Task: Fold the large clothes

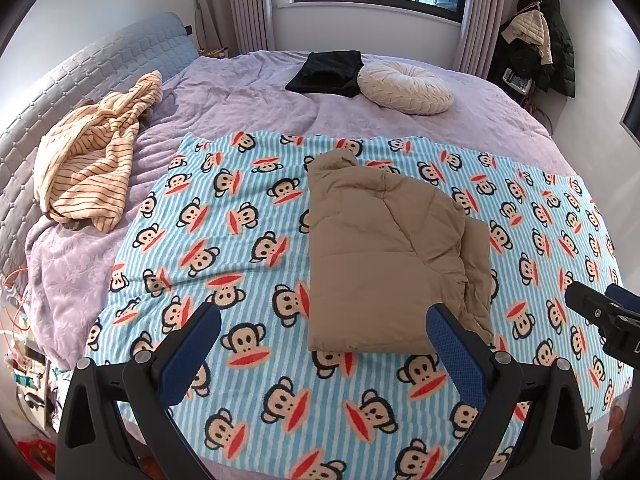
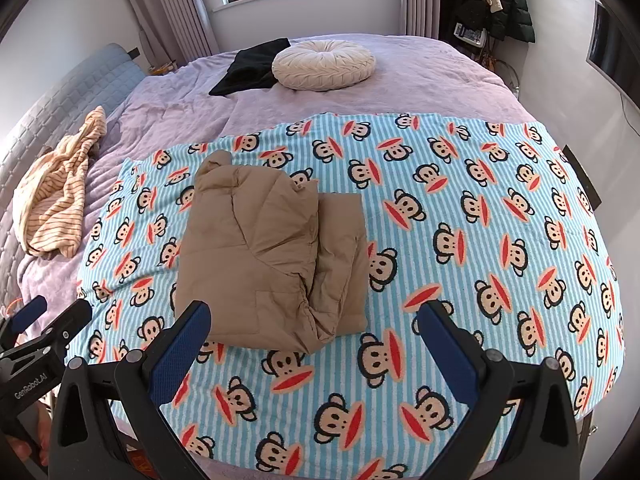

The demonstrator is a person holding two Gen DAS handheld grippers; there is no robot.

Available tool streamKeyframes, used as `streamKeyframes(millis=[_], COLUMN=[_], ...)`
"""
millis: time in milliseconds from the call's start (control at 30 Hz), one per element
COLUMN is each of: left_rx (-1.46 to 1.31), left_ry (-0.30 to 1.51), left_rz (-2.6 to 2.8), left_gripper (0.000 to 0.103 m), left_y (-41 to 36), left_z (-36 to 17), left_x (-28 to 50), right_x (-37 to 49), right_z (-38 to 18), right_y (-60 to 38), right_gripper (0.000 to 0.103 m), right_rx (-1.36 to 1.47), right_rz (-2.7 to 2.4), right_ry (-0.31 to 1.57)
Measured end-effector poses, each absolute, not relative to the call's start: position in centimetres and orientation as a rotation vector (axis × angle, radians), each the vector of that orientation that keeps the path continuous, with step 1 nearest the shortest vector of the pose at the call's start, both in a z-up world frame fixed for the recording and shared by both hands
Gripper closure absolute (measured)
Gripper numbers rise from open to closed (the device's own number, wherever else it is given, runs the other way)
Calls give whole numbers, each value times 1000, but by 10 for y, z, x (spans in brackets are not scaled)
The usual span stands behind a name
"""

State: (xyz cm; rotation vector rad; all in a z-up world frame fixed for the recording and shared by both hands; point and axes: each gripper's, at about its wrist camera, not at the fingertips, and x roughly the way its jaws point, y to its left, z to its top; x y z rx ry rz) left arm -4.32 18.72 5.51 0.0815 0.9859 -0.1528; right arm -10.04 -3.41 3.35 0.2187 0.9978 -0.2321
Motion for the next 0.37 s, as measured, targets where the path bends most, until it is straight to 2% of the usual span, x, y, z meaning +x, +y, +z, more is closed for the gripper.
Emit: streamKeyframes(millis=[367], left_rx=[75], left_ry=[983], left_rz=[-150], left_gripper=[0], left_y=[186], left_z=[56], left_x=[-40], right_x=[-101], right_z=[33], right_y=[-33], right_gripper=[0], right_rx=[220], right_rz=[-233], right_ry=[1001])
